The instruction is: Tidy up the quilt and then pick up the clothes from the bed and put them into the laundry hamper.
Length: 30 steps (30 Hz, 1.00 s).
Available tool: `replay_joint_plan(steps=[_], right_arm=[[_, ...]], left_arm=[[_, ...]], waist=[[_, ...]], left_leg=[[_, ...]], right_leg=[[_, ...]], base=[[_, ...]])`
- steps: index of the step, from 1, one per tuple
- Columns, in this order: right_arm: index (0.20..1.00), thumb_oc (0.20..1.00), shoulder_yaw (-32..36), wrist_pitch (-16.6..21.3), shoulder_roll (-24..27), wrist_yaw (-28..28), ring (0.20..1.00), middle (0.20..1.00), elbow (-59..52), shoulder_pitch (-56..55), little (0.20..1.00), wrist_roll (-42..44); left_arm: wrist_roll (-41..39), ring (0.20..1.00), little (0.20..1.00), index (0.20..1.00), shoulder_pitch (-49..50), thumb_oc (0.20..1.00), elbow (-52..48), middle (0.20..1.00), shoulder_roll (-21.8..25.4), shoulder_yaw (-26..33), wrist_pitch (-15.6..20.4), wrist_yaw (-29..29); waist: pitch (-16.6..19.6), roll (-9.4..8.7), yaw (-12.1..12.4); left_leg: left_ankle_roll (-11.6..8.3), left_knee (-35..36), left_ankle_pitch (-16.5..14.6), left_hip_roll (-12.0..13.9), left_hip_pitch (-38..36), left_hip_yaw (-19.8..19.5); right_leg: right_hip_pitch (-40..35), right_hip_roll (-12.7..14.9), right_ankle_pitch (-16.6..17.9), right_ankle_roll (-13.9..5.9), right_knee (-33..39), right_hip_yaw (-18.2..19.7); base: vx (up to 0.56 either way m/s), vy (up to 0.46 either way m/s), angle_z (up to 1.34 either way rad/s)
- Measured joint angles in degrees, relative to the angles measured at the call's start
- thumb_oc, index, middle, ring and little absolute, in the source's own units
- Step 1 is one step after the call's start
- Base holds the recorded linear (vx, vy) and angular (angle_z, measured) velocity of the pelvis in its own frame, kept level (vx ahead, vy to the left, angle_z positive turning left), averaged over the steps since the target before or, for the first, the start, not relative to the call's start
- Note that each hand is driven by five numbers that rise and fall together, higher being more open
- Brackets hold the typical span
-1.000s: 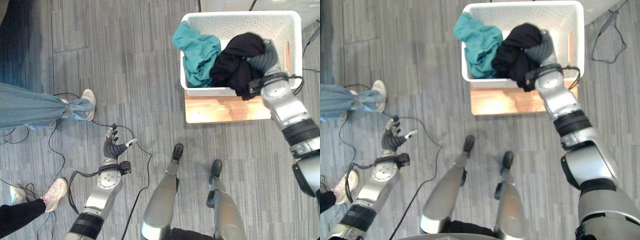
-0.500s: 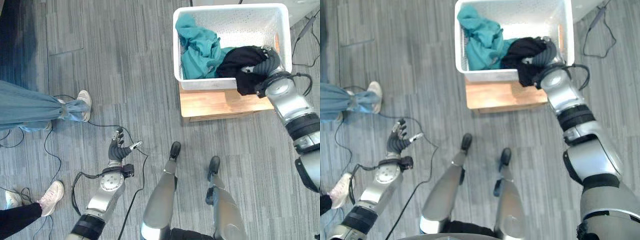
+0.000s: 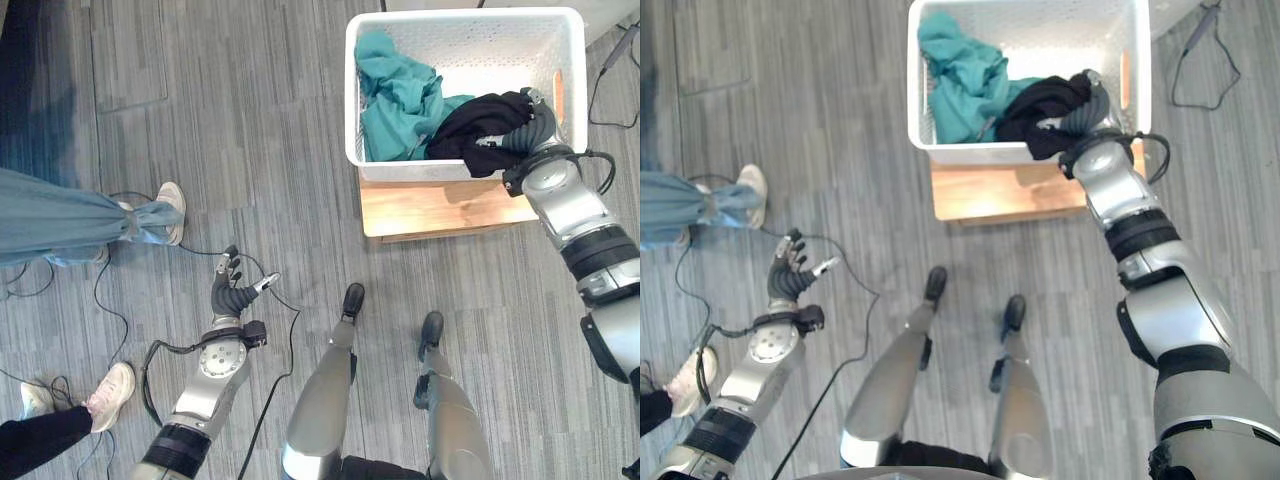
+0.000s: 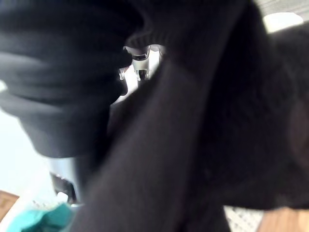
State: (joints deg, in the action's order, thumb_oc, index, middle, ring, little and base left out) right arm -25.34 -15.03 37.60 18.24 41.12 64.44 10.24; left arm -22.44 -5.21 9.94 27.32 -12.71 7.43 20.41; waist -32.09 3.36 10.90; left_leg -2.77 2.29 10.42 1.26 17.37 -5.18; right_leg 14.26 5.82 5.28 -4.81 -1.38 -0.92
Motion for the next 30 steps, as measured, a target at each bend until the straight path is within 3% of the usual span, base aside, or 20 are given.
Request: replay_joint_plan(steps=[3,5,12,15,17,18,19,21,24,30], right_arm=[[1.000,1.000,3.78,0.24,3.09,0.36,1.000,1.000,-6.62,-1.74,1.000,1.85],[1.000,1.000,9.85,1.27,4.81,0.33,1.000,1.000,-15.39,-7.75,1.000,3.75],[1.000,1.000,22.94,5.30,5.53,-0.60,1.000,1.000,-18.08,-26.37,1.000,5.40],[1.000,1.000,26.34,7.27,1.25,-1.15,1.000,1.000,-20.79,-39.45,1.000,3.85],[1.000,1.000,27.84,9.48,-4.61,-1.88,1.000,1.000,-22.94,-50.32,1.000,3.20],[1.000,1.000,26.66,10.31,-10.00,-2.31,1.000,1.000,-22.86,-61.66,1.000,3.18],[1.000,1.000,26.02,10.63,-12.07,-2.38,1.000,1.000,-22.29,-65.58,1.000,3.17],[1.000,1.000,26.75,12.80,-16.86,-1.93,1.000,1.000,-19.31,-70.42,1.000,3.06],[1.000,1.000,18.90,12.78,-19.76,-2.00,1.000,1.000,-9.75,-75.70,1.000,3.37],[1.000,1.000,15.87,13.15,-22.02,-2.37,1.000,1.000,19.14,-68.24,1.000,3.49]], left_arm=[[-0.02,1.000,1.000,1.000,0.31,1.000,-0.13,1.000,-0.02,1.41,0.06,0.25],[-0.06,1.000,1.000,1.000,1.40,1.000,-0.03,1.000,-0.11,3.10,0.08,0.65],[-0.02,1.000,1.000,1.000,5.03,1.000,2.48,1.000,-0.49,7.27,1.48,2.56],[0.05,1.000,1.000,1.000,6.08,1.000,10.57,1.000,-3.58,9.12,2.94,2.45],[0.20,1.000,1.000,1.000,8.05,1.000,15.09,1.000,-6.00,9.41,3.79,2.01],[0.23,1.000,1.000,1.000,10.87,1.000,18.45,1.000,-9.40,9.72,3.80,1.51],[0.30,1.000,1.000,1.000,12.07,1.000,19.65,1.000,-10.80,9.68,4.07,0.90],[0.86,1.000,1.000,1.000,12.17,1.000,25.18,1.000,-13.71,10.44,4.63,-0.14],[1.21,1.000,1.000,1.000,13.15,1.000,32.12,1.000,-15.98,7.96,4.43,-1.50],[1.21,1.000,1.000,1.000,11.45,1.000,50.28,1.000,-16.78,4.54,1.40,-4.27]], waist=[[0.00,-0.02,-1.10],[0.03,-0.16,-1.29],[0.63,-1.37,-4.08],[1.61,-2.51,-6.80],[3.10,-3.84,-8.47],[6.72,-5.09,-10.14],[8.27,-5.61,-11.74],[10.49,-6.04,-13.49],[16.00,-6.73,-15.70],[22.63,-5.80,-14.95]], left_leg=[[-0.04,0.83,-0.12,0.14,-2.85,0.08],[0.43,0.89,-0.70,0.13,-4.81,0.54],[0.51,0.99,-2.68,0.07,-10.41,3.11],[0.69,1.45,-3.68,0.22,-13.10,4.18],[0.48,2.29,-4.01,0.46,-15.64,4.88],[0.86,2.37,-4.62,0.61,-16.75,5.59],[0.72,2.39,-4.99,0.86,-17.00,6.24],[0.71,2.44,-5.39,1.29,-18.91,6.78],[-0.09,2.77,-6.93,2.54,-20.73,8.26],[-0.59,2.77,-6.75,3.47,-20.87,7.93]], right_leg=[[-3.03,-0.14,0.07,-0.04,1.29,0.19],[-4.81,-0.13,0.05,-0.03,1.47,0.74],[-9.65,0.12,0.03,-0.05,2.57,3.13],[-12.10,0.11,0.02,-0.05,3.47,3.97],[-14.26,-0.02,-0.16,0.16,4.38,4.46],[-15.79,-0.05,-0.16,0.19,5.92,4.72],[-15.72,-0.17,-0.16,0.19,5.91,5.24],[-17.45,-0.63,-0.33,0.40,5.94,5.72],[-18.66,-1.69,-1.08,0.90,5.98,6.90],[-18.41,-2.38,-1.70,1.36,6.29,5.84]], base=[[0.02,0.074,0.00],[0.05,0.063,-0.10],[0.03,0.049,-0.18],[0.04,0.031,-0.17],[0.02,-0.005,-0.26],[0.02,-0.038,-0.29],[0.02,-0.051,-0.28],[-0.01,-0.055,-0.25],[-0.09,-0.073,-0.27],[-0.09,-0.065,0.04]])
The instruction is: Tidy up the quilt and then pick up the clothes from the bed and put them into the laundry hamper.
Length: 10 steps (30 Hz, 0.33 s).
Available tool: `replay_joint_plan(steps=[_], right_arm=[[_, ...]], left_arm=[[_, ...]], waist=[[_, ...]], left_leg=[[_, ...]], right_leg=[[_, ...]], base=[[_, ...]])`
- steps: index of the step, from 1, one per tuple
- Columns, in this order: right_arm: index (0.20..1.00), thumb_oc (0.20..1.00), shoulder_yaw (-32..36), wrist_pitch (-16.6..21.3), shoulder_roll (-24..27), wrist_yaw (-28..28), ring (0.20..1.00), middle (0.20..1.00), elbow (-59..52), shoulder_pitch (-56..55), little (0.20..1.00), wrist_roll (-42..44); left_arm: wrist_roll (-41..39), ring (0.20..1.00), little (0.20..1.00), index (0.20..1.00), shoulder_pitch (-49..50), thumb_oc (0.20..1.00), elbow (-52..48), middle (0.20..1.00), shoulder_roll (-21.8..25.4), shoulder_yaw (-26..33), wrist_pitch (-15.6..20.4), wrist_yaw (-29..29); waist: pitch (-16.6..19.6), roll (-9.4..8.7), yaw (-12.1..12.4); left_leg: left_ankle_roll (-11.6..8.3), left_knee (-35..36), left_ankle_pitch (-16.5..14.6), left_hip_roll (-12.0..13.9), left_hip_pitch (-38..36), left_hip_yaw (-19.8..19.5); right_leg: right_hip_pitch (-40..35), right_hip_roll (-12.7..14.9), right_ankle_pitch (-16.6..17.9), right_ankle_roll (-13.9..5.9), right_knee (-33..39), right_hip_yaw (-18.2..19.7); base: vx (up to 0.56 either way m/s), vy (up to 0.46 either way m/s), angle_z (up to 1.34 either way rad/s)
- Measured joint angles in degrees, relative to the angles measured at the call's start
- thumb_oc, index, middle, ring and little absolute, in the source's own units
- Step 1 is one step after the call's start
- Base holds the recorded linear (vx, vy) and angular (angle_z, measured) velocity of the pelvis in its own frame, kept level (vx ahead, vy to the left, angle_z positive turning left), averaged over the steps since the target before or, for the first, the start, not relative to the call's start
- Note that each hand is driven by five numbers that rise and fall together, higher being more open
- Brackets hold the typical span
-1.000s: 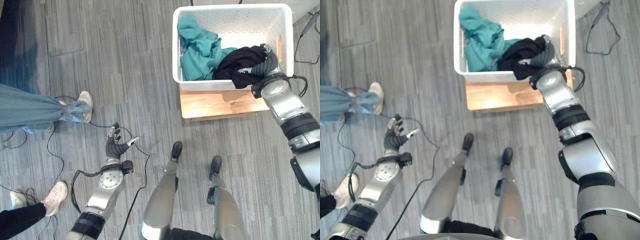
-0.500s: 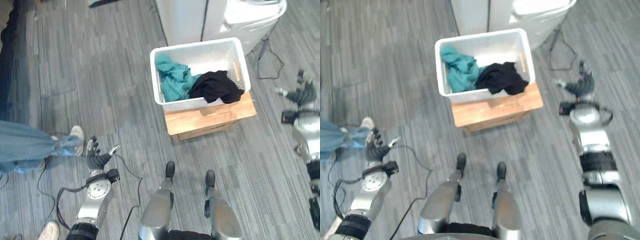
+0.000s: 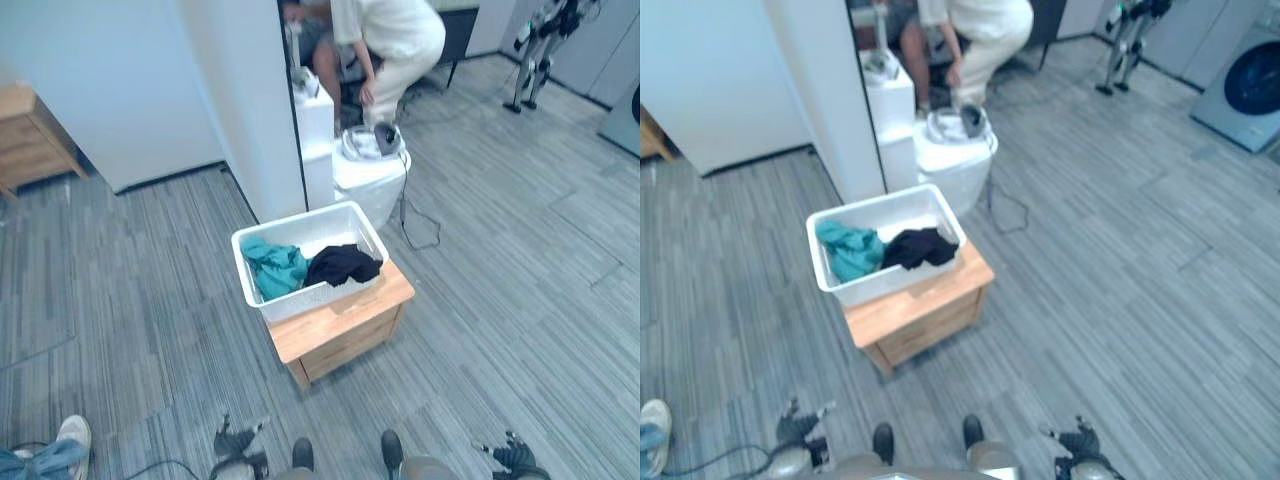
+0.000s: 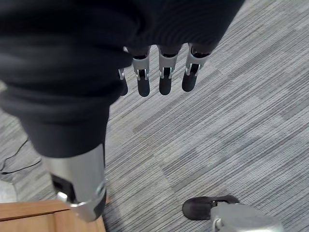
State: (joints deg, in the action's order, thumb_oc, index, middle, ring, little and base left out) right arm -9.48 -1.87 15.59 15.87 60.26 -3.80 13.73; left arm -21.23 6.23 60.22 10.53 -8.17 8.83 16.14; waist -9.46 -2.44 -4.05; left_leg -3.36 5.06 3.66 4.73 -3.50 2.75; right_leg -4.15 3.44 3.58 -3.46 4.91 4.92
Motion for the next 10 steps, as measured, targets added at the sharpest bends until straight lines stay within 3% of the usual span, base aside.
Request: replay_joint_plan(steps=[1,4,10], right_arm=[[1.000,1.000,-0.34,-1.23,-0.87,-0.86,1.000,1.000,7.33,1.98,1.000,-0.21],[1.000,1.000,-2.78,-4.65,-2.38,-2.54,1.000,1.000,11.47,2.29,1.000,-0.32],[1.000,1.000,-4.85,-4.56,-4.95,-3.42,1.000,1.000,7.86,2.68,1.000,-1.86]], left_arm=[[-0.46,1.000,1.000,1.000,-0.69,1.000,5.32,1.000,-0.19,0.48,-1.31,-0.37],[-1.11,1.000,1.000,1.000,-1.42,1.000,11.52,1.000,-0.49,0.74,-5.34,-1.00],[-1.01,1.000,1.000,1.000,-0.06,1.000,11.53,1.000,-0.29,0.63,-6.34,-0.58]], waist=[[1.81,0.45,0.96],[4.64,0.79,2.79],[6.54,-0.60,4.04]], left_leg=[[-0.07,0.00,-0.05,0.10,0.14,-0.17],[-0.30,0.00,-0.21,0.13,0.26,-0.32],[-0.84,-0.03,-0.59,-0.27,2.30,-0.52]], right_leg=[[0.02,0.02,0.00,0.00,0.00,-0.71],[0.07,0.10,-0.02,0.02,0.01,-1.34],[2.03,0.64,-0.02,0.04,0.01,-1.81]], base=[[-0.06,-0.067,0.02],[-0.03,-0.057,0.04],[-0.03,-0.055,0.04]])
